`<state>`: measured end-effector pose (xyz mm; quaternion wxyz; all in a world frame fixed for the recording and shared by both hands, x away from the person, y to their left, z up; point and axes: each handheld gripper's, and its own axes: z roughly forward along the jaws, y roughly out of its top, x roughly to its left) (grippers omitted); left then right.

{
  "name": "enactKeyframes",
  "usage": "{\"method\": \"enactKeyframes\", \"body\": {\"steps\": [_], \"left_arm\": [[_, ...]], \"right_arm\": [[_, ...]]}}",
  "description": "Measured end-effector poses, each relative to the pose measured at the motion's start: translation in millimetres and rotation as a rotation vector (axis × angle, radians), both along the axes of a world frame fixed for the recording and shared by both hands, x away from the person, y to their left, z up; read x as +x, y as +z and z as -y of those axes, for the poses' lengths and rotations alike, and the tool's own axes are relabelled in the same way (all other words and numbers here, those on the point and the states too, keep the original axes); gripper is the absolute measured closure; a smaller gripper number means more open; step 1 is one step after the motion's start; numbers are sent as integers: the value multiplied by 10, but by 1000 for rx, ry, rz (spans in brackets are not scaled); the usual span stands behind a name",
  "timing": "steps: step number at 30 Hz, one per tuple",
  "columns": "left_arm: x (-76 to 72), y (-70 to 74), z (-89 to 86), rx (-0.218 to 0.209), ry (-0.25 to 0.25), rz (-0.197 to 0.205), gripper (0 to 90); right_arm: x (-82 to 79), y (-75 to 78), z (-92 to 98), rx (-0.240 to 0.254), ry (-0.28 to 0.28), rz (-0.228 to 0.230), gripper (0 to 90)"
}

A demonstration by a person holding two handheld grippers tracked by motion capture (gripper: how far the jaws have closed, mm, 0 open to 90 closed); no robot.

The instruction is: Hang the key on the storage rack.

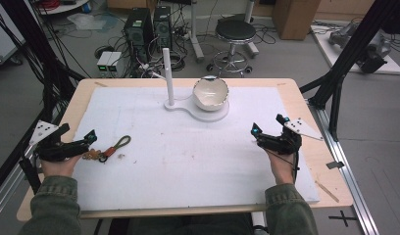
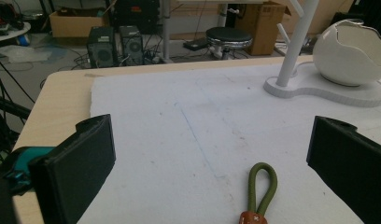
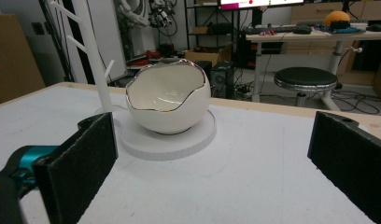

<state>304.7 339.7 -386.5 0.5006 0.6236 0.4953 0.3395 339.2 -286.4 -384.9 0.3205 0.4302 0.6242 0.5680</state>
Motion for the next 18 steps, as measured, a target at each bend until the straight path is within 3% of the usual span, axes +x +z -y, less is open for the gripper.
{"method": "enactKeyframes", "body": {"steps": [18], "left_arm": [[-37,41,37,-16,-13,-13,17]], "right_arm": [[-11,-39,47,18,-1,4,5]]}}
